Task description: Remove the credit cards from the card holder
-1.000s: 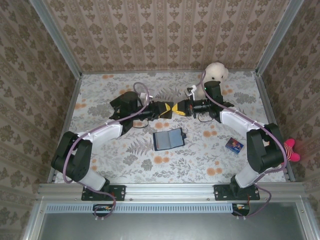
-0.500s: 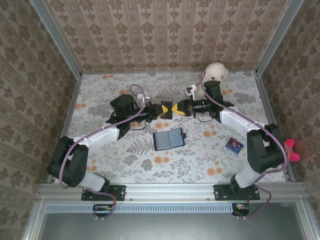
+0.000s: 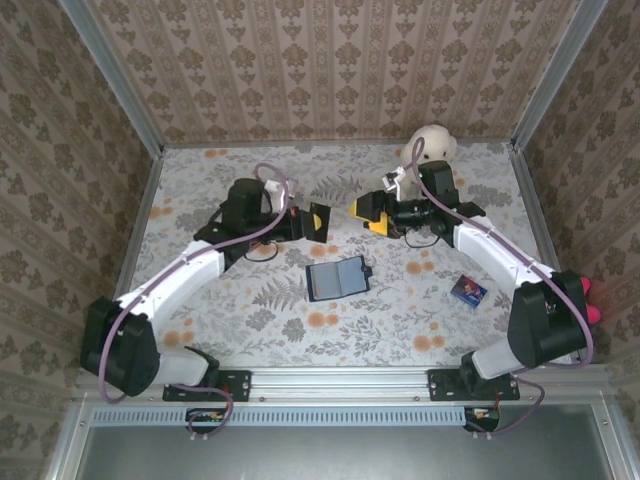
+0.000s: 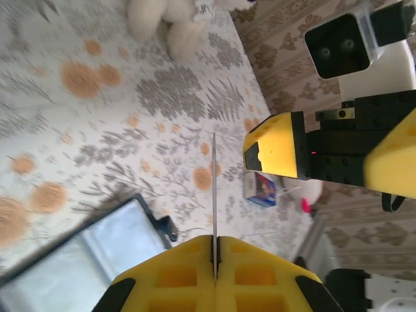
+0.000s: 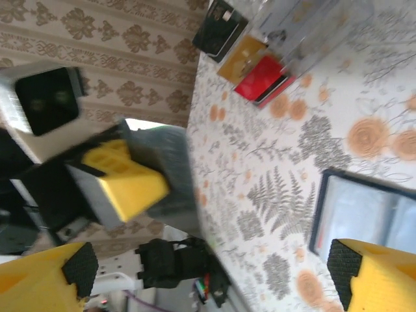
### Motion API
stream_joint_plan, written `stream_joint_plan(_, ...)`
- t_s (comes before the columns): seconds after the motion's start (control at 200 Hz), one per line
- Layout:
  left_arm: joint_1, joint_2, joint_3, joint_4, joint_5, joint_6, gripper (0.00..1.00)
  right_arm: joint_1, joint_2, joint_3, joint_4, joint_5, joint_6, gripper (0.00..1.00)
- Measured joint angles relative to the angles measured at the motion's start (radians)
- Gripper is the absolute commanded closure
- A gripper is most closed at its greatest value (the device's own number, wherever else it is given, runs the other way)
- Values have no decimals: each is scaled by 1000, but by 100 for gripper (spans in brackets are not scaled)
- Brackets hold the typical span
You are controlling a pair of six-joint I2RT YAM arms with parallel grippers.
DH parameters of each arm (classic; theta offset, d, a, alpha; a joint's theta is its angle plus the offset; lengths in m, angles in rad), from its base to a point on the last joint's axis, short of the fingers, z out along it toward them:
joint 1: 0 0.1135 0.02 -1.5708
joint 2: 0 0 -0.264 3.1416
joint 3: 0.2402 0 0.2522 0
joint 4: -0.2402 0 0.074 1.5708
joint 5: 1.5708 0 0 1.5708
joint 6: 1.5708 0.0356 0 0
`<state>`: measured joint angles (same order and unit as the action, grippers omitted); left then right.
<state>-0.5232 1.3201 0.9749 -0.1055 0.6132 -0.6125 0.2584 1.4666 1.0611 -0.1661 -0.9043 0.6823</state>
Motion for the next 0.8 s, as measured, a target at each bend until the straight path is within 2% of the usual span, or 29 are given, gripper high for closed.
stream_joint_plan(0.19,56,-35,132,-241,-64,300,100,-6,-28,-67,-7,71,-29,0)
stream_joint_plan(0.385,151,-57,153,-392,-113,575,100,-6,-76,-134,-49,120,-42,0)
stream_joint_plan(0.645,365,-13,230,-535,-140,873,100,-6,-171,-140,-130,183,-82,0)
stream_joint_plan(0.8,477,28,266,-576,-119,1043,100,-6,-191,-138,-183,202,-85,0)
